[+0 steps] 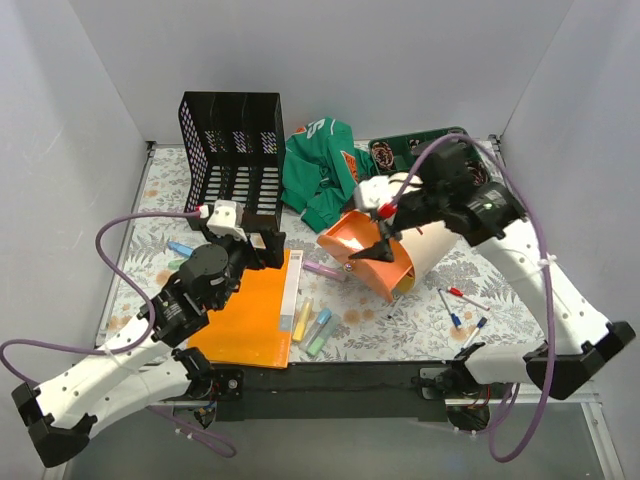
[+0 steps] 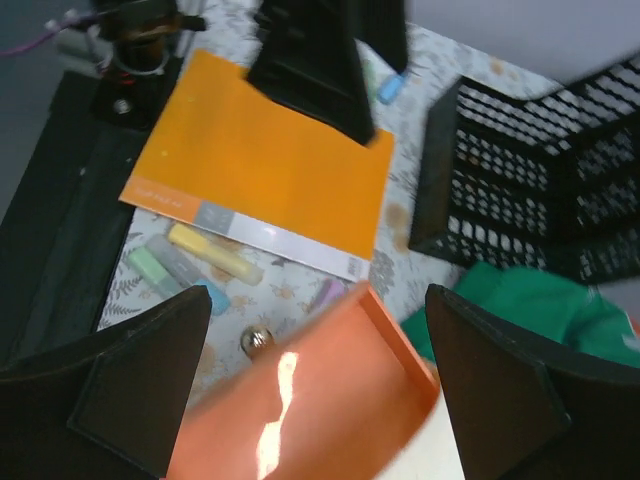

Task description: Organize the desk

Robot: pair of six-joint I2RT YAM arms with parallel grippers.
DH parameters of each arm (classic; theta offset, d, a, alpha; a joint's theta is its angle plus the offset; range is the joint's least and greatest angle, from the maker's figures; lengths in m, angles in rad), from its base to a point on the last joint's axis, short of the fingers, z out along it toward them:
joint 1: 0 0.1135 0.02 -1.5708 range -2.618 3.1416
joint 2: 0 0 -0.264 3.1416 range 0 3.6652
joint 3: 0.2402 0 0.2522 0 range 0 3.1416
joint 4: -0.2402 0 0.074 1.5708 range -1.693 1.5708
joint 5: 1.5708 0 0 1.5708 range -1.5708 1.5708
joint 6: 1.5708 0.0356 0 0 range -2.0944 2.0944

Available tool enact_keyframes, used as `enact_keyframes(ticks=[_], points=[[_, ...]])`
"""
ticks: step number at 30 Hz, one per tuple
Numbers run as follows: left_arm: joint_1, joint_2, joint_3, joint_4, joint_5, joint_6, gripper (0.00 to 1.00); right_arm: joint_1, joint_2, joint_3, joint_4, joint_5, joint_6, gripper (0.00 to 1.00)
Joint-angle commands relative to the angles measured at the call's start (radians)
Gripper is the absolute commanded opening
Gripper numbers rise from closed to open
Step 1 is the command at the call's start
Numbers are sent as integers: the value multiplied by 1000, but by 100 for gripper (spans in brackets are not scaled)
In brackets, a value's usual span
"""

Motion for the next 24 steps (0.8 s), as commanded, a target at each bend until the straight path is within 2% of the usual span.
enact_keyframes(ticks=[1,2,4,5,8,13,17,19,24], points=[[242,-15,-80,65,11,97,98,214,97,22,-184,123,-242,94],[310,-14,-88,65,85,55,98,300,110,11,-191,164,-259,93],[451,0,-91,54,205,12,98,383,140,-30,-189,291,-285,92],[473,5,-87,42,219,-20,98,453,146,-45,-188,327,-291,91],[531,23,-87,7,193,-48,98,556,172,-105,-184,421,-308,88],[559,11,-100,8,170,-19,98,641,221,-213,-128,516,-300,79],[559,-3,-103,5,148,-11,98,693,271,-294,-59,565,-282,63],[559,-35,-105,5,110,-13,98,712,300,-340,-11,593,-263,59],[559,-93,-123,22,99,-6,98,730,410,-328,52,674,-231,54]])
